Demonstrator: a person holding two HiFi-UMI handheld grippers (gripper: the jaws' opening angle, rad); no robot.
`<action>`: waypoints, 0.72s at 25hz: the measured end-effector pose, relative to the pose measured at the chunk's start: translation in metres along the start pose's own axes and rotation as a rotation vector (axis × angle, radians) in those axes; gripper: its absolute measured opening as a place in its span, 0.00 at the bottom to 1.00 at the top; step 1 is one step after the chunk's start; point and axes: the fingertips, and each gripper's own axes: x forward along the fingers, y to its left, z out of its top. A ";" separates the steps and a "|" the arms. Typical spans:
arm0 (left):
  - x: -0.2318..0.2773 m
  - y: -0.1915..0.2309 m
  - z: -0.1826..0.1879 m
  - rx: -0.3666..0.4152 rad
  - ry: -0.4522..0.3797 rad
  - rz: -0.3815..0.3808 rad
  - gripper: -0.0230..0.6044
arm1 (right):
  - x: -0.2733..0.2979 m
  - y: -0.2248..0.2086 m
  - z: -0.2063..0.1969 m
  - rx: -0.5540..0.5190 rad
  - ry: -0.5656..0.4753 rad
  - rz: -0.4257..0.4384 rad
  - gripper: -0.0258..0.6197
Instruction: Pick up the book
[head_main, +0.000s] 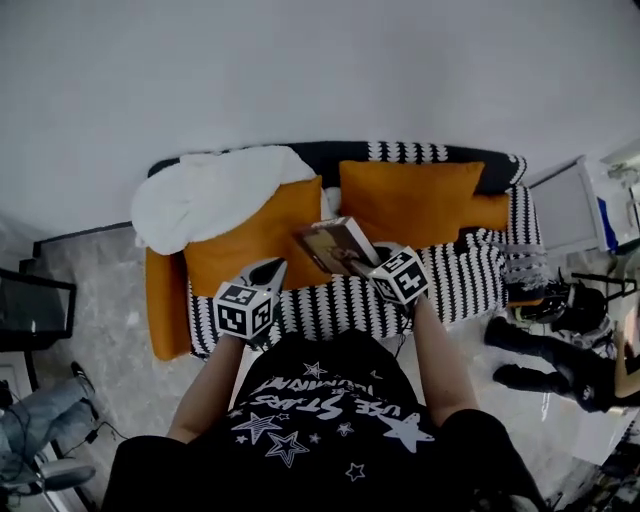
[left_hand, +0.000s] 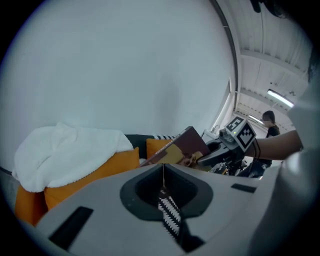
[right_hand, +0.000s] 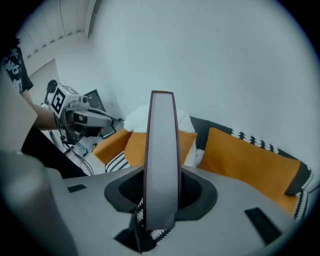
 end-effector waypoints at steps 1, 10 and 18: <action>0.001 -0.001 -0.002 0.009 0.012 -0.017 0.06 | -0.003 0.004 -0.001 0.018 -0.016 -0.012 0.28; 0.004 -0.016 -0.020 0.097 0.088 -0.144 0.06 | -0.024 0.034 -0.028 0.169 -0.091 -0.123 0.28; -0.008 -0.030 -0.025 0.097 0.070 -0.140 0.06 | -0.051 0.038 -0.032 0.318 -0.227 -0.121 0.28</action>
